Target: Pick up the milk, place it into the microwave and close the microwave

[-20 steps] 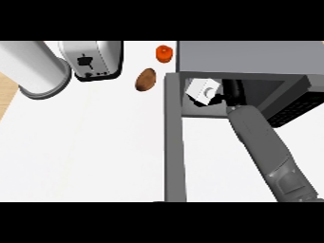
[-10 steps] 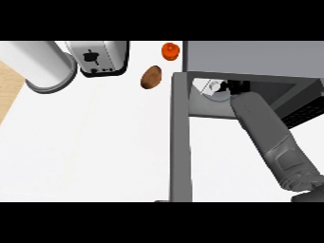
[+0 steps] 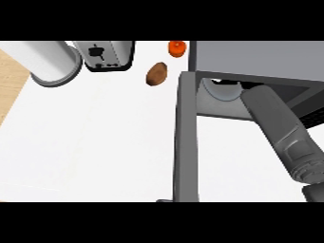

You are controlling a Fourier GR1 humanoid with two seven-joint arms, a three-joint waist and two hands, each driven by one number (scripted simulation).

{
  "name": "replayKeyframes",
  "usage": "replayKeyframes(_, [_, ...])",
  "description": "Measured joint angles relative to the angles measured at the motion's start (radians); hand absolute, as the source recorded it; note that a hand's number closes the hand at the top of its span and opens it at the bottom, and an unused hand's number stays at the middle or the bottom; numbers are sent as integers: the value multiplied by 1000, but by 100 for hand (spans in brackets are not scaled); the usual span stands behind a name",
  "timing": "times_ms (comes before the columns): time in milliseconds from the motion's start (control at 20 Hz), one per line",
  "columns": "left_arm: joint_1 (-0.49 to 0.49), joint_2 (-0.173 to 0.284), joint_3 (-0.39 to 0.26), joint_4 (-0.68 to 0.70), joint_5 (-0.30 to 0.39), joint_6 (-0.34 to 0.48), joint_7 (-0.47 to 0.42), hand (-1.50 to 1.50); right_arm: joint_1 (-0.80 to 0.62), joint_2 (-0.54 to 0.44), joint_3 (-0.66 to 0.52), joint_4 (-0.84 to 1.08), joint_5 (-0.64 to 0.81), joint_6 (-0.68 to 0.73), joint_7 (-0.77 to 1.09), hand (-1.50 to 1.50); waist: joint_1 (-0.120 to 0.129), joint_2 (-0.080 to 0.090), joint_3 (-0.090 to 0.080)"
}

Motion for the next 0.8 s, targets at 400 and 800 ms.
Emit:
replayKeyframes(400, [-35,2,-17,11,-36,9,-4,-150,-13,-85,30,112,57,-134,141,-150,19,11,-6])
replayKeyframes(800, [-61,10,-29,33,-92,1,-19,-150,-22,-77,53,105,84,-131,119,-150,27,11,-2])
